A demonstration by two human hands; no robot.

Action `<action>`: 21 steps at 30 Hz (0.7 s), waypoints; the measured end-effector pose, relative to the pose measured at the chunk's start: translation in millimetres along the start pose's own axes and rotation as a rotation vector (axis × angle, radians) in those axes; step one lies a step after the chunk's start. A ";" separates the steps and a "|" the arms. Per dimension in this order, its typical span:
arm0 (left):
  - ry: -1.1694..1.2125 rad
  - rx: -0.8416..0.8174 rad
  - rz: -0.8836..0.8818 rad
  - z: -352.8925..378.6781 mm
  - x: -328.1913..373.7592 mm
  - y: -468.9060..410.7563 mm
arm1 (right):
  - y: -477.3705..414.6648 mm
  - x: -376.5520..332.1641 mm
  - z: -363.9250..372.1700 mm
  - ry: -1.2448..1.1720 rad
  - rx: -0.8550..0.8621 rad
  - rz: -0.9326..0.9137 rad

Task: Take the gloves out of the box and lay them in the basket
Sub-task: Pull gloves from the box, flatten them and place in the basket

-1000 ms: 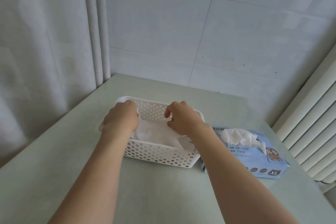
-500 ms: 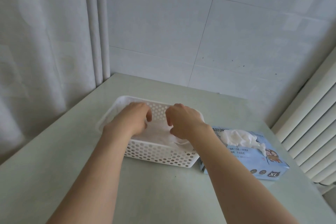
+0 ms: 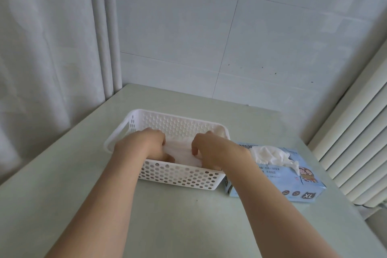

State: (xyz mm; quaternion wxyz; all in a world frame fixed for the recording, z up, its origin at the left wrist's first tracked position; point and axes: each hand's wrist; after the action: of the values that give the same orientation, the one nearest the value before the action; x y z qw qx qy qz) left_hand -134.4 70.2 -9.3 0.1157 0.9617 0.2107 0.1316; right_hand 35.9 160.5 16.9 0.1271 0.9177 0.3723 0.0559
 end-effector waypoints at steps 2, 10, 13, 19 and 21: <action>0.015 0.031 0.009 -2.2 2.6 2.4 | 4.2 1.0 1.1 -0.036 0.050 -0.021; 0.201 0.407 0.371 -13.7 58.6 14.6 | 17.2 31.4 28.4 -0.572 0.758 -0.020; 0.242 0.475 0.469 -7.7 91.3 22.9 | 24.8 60.7 34.0 -0.700 0.957 0.003; 0.117 0.327 0.481 11.8 135.4 35.2 | 51.1 120.2 52.1 -0.626 1.071 0.139; 0.060 0.317 0.478 18.8 138.9 33.7 | 58.1 134.6 63.4 -0.589 1.019 0.179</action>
State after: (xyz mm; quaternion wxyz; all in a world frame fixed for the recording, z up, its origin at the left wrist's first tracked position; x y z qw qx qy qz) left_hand 5.7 97.8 10.8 -0.0765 0.9858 -0.0008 0.1492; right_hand 183.7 202.1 -27.0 -0.2365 0.8677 0.2223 -0.3764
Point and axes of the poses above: each hand's wrist, its own y-axis away from the middle knuckle, its own z-axis out of the palm, x = y × z, and after that the axes turned 6 degrees about z, right-handed
